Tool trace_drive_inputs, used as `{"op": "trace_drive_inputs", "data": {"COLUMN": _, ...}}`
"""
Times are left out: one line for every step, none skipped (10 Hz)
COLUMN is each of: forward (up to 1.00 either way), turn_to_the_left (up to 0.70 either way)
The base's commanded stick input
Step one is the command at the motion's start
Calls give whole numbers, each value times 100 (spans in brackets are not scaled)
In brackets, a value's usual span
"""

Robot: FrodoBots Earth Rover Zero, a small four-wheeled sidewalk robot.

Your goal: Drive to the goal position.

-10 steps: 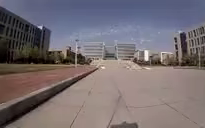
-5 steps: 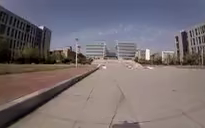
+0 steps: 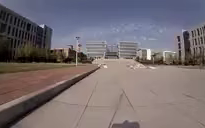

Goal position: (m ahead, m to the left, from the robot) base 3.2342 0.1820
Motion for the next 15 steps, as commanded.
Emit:
{"op": "trace_drive_inputs", "data": {"forward": 70, "turn_to_the_left": 1}}
{"op": "trace_drive_inputs", "data": {"forward": 70, "turn_to_the_left": -10}}
{"op": "trace_drive_inputs", "data": {"forward": 70, "turn_to_the_left": -24}}
{"op": "trace_drive_inputs", "data": {"forward": 70, "turn_to_the_left": -31}}
{"op": "trace_drive_inputs", "data": {"forward": 70, "turn_to_the_left": -16}}
{"op": "trace_drive_inputs", "data": {"forward": 70, "turn_to_the_left": -2}}
{"op": "trace_drive_inputs", "data": {"forward": 70, "turn_to_the_left": 1}}
{"op": "trace_drive_inputs", "data": {"forward": 70, "turn_to_the_left": 1}}
{"op": "trace_drive_inputs", "data": {"forward": 70, "turn_to_the_left": 1}}
{"op": "trace_drive_inputs", "data": {"forward": 70, "turn_to_the_left": 1}}
{"op": "trace_drive_inputs", "data": {"forward": 70, "turn_to_the_left": 1}}
{"op": "trace_drive_inputs", "data": {"forward": 70, "turn_to_the_left": 1}}
{"op": "trace_drive_inputs", "data": {"forward": 70, "turn_to_the_left": 1}}
{"op": "trace_drive_inputs", "data": {"forward": 70, "turn_to_the_left": 1}}
{"op": "trace_drive_inputs", "data": {"forward": 70, "turn_to_the_left": 1}}
